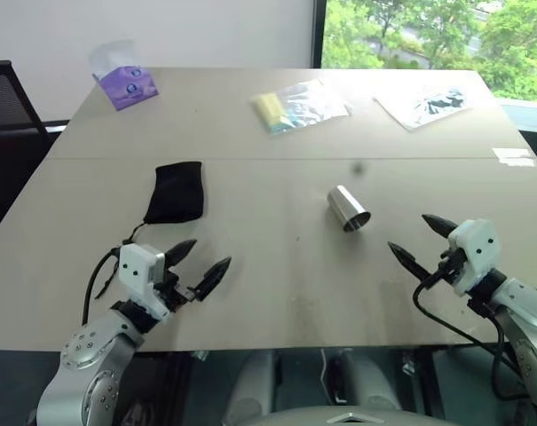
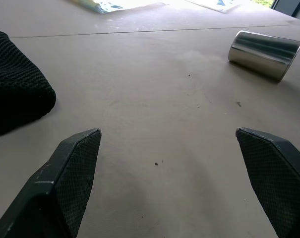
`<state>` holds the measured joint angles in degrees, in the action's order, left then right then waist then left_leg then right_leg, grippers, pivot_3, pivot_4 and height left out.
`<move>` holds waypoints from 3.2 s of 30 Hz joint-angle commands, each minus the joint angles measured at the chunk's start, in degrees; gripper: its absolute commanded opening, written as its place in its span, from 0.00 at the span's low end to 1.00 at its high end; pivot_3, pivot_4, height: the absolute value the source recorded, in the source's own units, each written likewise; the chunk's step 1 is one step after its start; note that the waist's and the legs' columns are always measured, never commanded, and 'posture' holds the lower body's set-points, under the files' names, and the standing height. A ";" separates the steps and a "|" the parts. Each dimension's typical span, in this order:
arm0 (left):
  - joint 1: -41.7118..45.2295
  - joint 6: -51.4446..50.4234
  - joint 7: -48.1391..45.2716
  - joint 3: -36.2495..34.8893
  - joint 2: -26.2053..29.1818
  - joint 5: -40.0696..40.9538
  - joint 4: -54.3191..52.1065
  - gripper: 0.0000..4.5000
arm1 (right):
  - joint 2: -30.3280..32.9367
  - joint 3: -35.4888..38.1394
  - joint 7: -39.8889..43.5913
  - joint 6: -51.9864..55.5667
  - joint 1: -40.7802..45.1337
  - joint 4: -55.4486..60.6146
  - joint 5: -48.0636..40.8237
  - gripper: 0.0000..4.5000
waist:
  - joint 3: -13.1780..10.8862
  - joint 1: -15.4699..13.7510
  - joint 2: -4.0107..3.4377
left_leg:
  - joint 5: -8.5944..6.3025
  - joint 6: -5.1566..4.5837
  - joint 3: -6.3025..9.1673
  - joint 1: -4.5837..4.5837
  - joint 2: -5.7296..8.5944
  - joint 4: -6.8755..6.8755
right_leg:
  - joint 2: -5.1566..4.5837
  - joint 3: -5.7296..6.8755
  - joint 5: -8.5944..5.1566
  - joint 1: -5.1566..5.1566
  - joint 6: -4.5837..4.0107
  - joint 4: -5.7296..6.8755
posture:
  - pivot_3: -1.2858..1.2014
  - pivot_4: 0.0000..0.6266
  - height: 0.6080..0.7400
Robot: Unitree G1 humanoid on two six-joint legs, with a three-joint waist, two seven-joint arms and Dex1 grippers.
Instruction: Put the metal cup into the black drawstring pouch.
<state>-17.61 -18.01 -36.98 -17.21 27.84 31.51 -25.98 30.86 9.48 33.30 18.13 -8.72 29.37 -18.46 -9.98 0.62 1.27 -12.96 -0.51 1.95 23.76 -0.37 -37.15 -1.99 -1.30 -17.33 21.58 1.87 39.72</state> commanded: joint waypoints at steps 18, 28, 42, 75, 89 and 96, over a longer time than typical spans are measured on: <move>12.80 -0.68 16.68 -3.08 10.67 -24.61 1.59 1.00 | 4.21 -10.50 17.46 -2.12 12.26 7.60 -12.09 0.98 | 0.00 -0.02 0.02 | -0.01 -0.01 0.05 0.01 0.00 0.01 | 0.03 0.05 0.02 0.00 0.01 -0.01 | 0.52 0.24 1.00; 13.48 3.63 19.54 9.20 22.72 -53.27 3.36 1.00 | 3.09 -11.47 19.72 -9.91 8.44 2.62 -7.69 0.98 | -0.02 0.03 0.01 | -0.01 -0.01 0.01 -0.01 0.00 0.06 | 0.00 0.03 0.02 0.02 0.01 0.00 | 0.52 0.24 1.00; 17.30 8.31 18.50 13.25 24.44 -61.98 14.35 1.00 | 2.23 -11.29 16.40 -11.03 6.16 3.67 -5.54 0.98 | -0.04 0.02 -0.01 | -0.01 -0.01 0.01 0.01 0.00 0.08 | -0.03 0.04 0.02 0.06 0.01 0.01 | 0.52 0.24 1.00; 47.49 -48.86 -7.12 17.51 6.18 -21.12 5.11 0.01 | 8.26 -6.53 3.54 3.13 11.64 4.41 4.45 1.00 | -0.04 0.37 0.03 | 0.00 -0.01 0.02 0.03 0.05 -0.13 | 0.31 0.26 0.03 0.02 0.04 0.17 | 0.52 0.24 1.00; 58.25 -65.96 5.59 5.88 -8.21 -14.42 20.34 0.01 | 12.49 -8.15 2.29 0.66 11.67 1.52 14.43 1.00 | -0.04 0.28 0.05 | 0.01 0.01 0.03 0.05 0.04 -0.20 | 0.25 0.24 0.03 0.04 0.05 0.18 | 0.52 0.24 1.00; 59.38 -67.24 9.20 2.61 -10.50 -12.39 21.53 0.01 | 11.02 -10.81 0.54 -3.10 14.00 -4.82 19.81 1.00 | -0.05 -0.02 0.05 | 0.16 0.27 0.01 0.08 0.09 -0.22 | 0.17 0.23 0.03 0.02 0.06 0.15 | 0.52 0.24 1.00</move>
<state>40.33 -85.00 -28.48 -13.57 17.27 18.17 -3.74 42.30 -1.46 34.67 16.99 4.01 24.77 0.08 -10.03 0.60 1.32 -12.80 -0.24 1.98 23.85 -0.27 -37.37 -1.83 -1.07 -17.30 21.60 1.93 39.88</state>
